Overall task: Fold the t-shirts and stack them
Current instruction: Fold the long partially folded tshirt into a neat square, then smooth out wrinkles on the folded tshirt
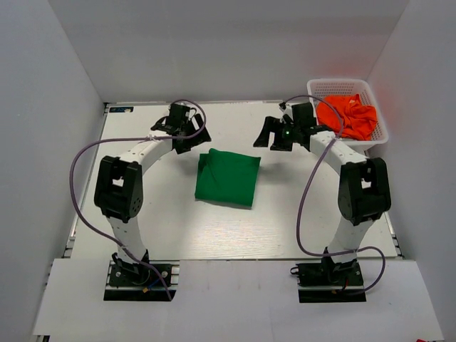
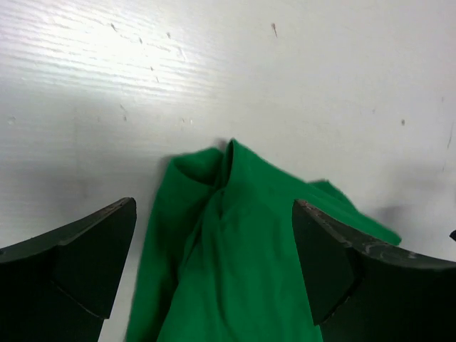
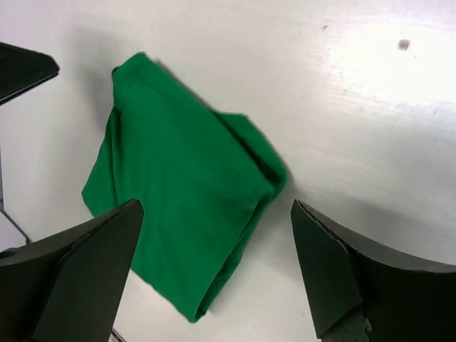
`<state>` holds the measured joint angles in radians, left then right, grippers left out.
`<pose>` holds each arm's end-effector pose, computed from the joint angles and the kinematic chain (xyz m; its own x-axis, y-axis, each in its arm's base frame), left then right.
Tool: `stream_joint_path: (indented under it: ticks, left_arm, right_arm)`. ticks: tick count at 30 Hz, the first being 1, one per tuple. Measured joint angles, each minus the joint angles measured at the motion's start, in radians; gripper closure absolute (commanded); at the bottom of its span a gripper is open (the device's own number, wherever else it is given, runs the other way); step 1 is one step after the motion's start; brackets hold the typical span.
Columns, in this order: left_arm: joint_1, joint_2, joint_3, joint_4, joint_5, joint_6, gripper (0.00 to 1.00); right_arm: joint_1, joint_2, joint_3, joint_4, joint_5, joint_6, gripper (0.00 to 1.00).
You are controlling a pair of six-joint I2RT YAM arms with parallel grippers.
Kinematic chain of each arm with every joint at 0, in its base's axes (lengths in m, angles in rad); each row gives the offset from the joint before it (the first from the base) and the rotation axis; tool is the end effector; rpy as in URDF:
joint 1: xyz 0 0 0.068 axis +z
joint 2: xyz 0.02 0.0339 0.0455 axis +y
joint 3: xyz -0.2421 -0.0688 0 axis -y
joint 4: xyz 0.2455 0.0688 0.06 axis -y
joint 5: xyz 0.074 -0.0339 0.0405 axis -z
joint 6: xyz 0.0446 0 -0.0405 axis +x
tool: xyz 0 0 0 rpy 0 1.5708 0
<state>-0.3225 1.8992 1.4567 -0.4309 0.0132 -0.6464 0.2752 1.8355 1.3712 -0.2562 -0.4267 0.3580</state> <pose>0.3999 -0.1342 0.2009 -0.7761 -0.3757 -0.5066 -0.1785 0.9012 -0.3949 0.3952 0.1308 0.2153 -0.7862 0.1094 -0.6082 -0.2895 0.8042 0.5191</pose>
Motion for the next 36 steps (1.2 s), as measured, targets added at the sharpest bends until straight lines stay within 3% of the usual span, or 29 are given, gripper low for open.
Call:
stream_joint_path:
  ticks: [7,13,20,23,24,27,30,34,36]
  left_arm:
    - [-0.031,-0.103,-0.156,0.112,0.09,0.087,0.0]
    - [-0.039,-0.035,-0.111,0.156,0.126,0.16,0.16]
    - [-0.039,0.124,-0.036,0.156,0.164,0.183,0.43]
    - [-0.039,0.143,-0.035,0.148,0.187,0.183,0.59]
    - [-0.039,0.143,-0.035,0.148,0.194,0.181,0.73]
    - [-0.039,0.143,-0.035,0.165,0.217,0.171,0.99]
    - [-0.036,0.139,-0.035,0.172,0.232,0.167,1.0]
    - [-0.032,0.103,-0.072,0.185,0.247,0.163,1.0]
    - [-0.026,0.072,-0.095,0.186,0.253,0.16,1.0]
  right_arm:
    - [0.013,-0.195,-0.202,0.024,-0.032,0.0,0.1]
    - [0.036,-0.193,-0.221,0.05,-0.027,0.0,0.14]
    - [0.046,-0.064,-0.167,0.047,0.018,-0.002,0.22]
    - [0.046,-0.027,-0.145,0.042,0.035,-0.002,0.26]
    - [0.046,-0.02,-0.14,0.042,0.039,-0.002,0.28]
    - [0.048,-0.004,-0.126,0.043,0.042,-0.003,0.4]
    - [0.051,0.02,-0.108,0.046,0.024,-0.005,0.59]
    - [0.056,0.05,-0.091,0.054,-0.023,-0.001,0.98]
    - [0.061,0.055,-0.086,0.055,-0.037,0.001,1.0]
